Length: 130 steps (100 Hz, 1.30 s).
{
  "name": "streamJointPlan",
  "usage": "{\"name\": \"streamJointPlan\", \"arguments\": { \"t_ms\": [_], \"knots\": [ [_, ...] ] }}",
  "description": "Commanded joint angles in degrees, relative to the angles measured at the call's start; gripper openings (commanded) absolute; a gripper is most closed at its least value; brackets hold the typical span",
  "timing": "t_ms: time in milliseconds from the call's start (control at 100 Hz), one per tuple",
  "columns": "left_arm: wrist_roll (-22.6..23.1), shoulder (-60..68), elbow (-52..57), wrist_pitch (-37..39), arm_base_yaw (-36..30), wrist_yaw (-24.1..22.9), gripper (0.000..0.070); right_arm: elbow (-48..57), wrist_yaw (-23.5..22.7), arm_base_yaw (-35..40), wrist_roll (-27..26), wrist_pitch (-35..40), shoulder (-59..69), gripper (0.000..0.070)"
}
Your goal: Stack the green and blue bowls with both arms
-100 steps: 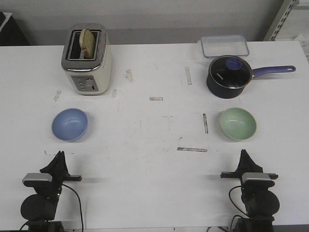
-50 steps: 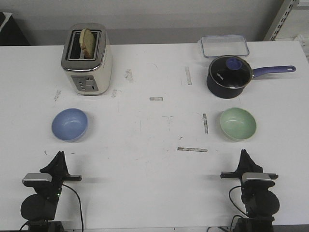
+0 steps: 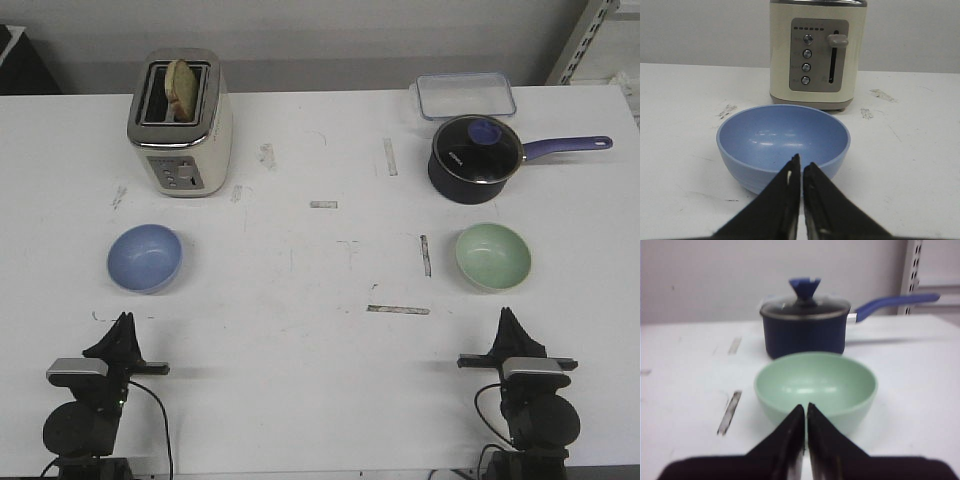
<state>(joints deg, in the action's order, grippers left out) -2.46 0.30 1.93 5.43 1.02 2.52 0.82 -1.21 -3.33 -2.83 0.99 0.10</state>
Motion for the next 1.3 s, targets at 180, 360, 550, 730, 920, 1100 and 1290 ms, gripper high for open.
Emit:
{"name": "streamJointPlan", "arguments": {
  "t_ms": [180,360,550,730,920,1100,1290],
  "knots": [
    [-0.11,-0.11,-1.2,-0.04,0.13,0.02,0.0001,1.62,3.21,-0.02,0.02,-17.88,-0.02,0.0],
    [-0.11,-0.11,-1.2,-1.49,0.13,0.02,0.0001,17.7,4.81,-0.02,0.09,-13.35,6.34,0.0],
    [-0.11,-0.11,-1.2,-2.8,0.13,0.02,0.0001,41.33,4.04,-0.02,0.87,0.94,25.51,0.0],
    [-0.11,-0.11,-1.2,-2.8,0.13,0.04,0.0001,62.29,4.02,-0.07,3.61,23.85,43.87,0.015],
    [-0.11,-0.09,-1.2,-2.8,0.13,0.04,0.0001,73.24,3.96,-1.38,9.29,38.8,58.99,0.0319],
    [-0.13,-0.11,-1.2,-2.8,0.13,0.04,0.0001,73.5,3.54,-5.03,12.26,46.49,69.37,0.0423],
    [-0.13,-0.11,-1.2,-2.8,0.13,0.04,0.0001,73.48,-0.48,-10.1,15.19,51.21,79.89,0.0422]
  ]
}}
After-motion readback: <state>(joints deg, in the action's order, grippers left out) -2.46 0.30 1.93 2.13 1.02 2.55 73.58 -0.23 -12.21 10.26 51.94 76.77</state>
